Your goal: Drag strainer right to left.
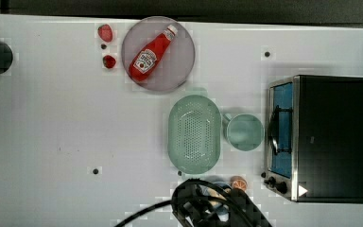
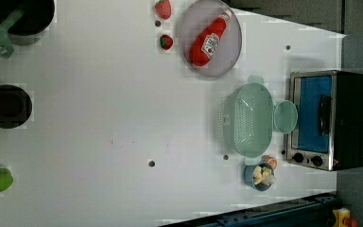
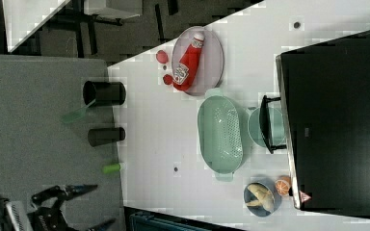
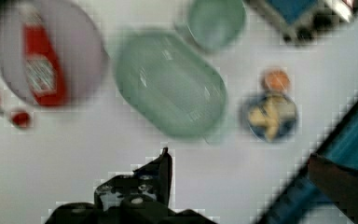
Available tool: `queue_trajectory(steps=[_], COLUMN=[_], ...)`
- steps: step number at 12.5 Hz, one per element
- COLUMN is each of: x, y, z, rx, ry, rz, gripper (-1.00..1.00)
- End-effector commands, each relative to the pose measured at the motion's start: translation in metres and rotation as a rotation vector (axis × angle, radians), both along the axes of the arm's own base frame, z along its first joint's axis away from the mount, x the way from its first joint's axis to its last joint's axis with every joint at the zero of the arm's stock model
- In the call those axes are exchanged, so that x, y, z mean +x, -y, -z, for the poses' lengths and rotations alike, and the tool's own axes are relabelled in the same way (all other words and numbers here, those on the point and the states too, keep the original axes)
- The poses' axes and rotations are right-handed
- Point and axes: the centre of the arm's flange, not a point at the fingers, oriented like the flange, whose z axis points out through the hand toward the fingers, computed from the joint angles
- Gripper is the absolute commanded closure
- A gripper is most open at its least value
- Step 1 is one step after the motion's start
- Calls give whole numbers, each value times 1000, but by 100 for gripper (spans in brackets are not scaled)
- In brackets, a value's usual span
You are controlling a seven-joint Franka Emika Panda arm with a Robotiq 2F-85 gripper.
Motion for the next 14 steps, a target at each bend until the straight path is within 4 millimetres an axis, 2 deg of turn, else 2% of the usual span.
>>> queue_trajectory(steps=[1, 5, 7, 11, 14], x=[50, 72, 85, 118, 131], y=[2, -10, -18, -29, -30], z=[133, 241, 289, 365, 420], rx=[13, 0, 2, 9, 28], ry=[-258, -264, -223, -204, -170], rz=[133, 329, 399, 454, 496], gripper=[-100, -100, -100, -100, -100])
